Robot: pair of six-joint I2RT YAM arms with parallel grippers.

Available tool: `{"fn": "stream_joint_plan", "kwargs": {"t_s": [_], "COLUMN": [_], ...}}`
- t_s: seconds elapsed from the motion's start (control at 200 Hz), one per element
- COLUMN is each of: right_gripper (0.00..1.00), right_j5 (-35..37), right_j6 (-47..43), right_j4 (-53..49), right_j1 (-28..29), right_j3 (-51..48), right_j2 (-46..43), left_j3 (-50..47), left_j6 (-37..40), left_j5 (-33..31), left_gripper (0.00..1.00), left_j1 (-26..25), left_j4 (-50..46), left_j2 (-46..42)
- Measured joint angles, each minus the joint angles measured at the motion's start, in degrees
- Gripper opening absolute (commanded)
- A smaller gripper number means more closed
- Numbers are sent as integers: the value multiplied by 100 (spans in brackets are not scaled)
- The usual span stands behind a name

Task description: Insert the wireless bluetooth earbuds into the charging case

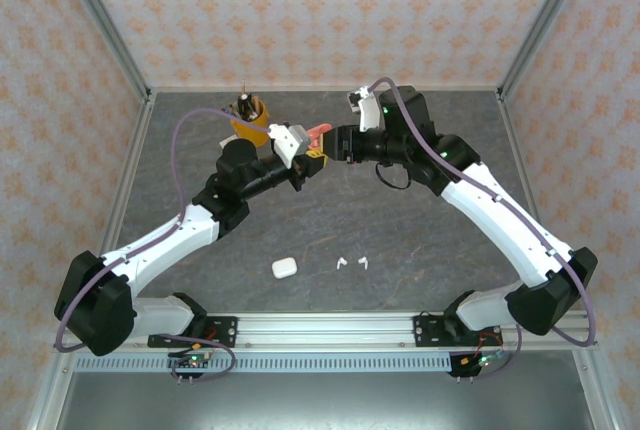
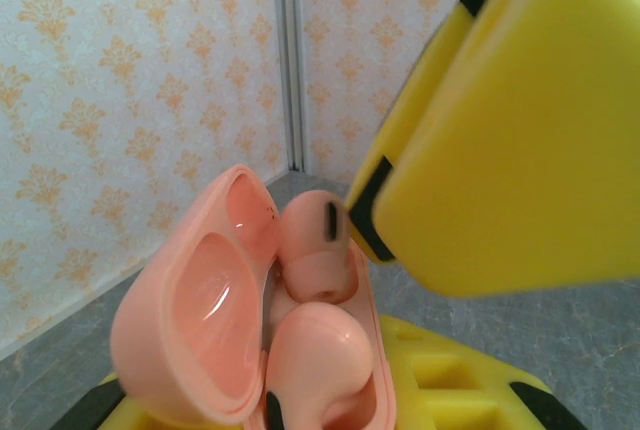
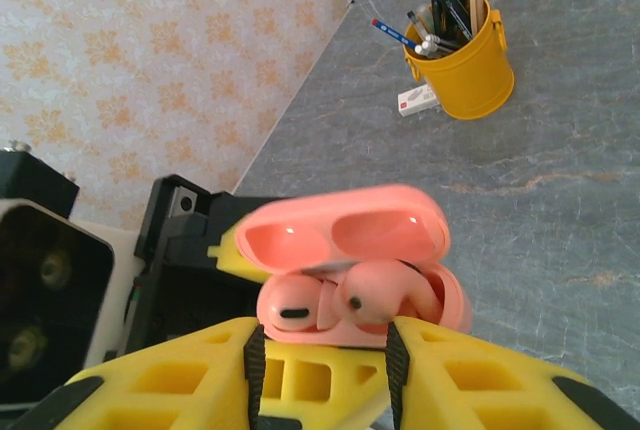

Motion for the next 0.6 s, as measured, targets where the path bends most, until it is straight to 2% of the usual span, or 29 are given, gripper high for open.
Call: {"fn": "stream_joint_plan", "kwargs": {"t_s": [0.601], "right_gripper": [39], "right_j5": [219], "right_j6": [-133], "right_j4": [-127], "right_j1": [0], "right_j3": [107], "right_j2": [37], "left_j3": [0], "left_j6": [0], "left_j5": [0], "left_gripper": [0], "left_j1": [-11], "left_j4": [0], "left_j2": [0]}}
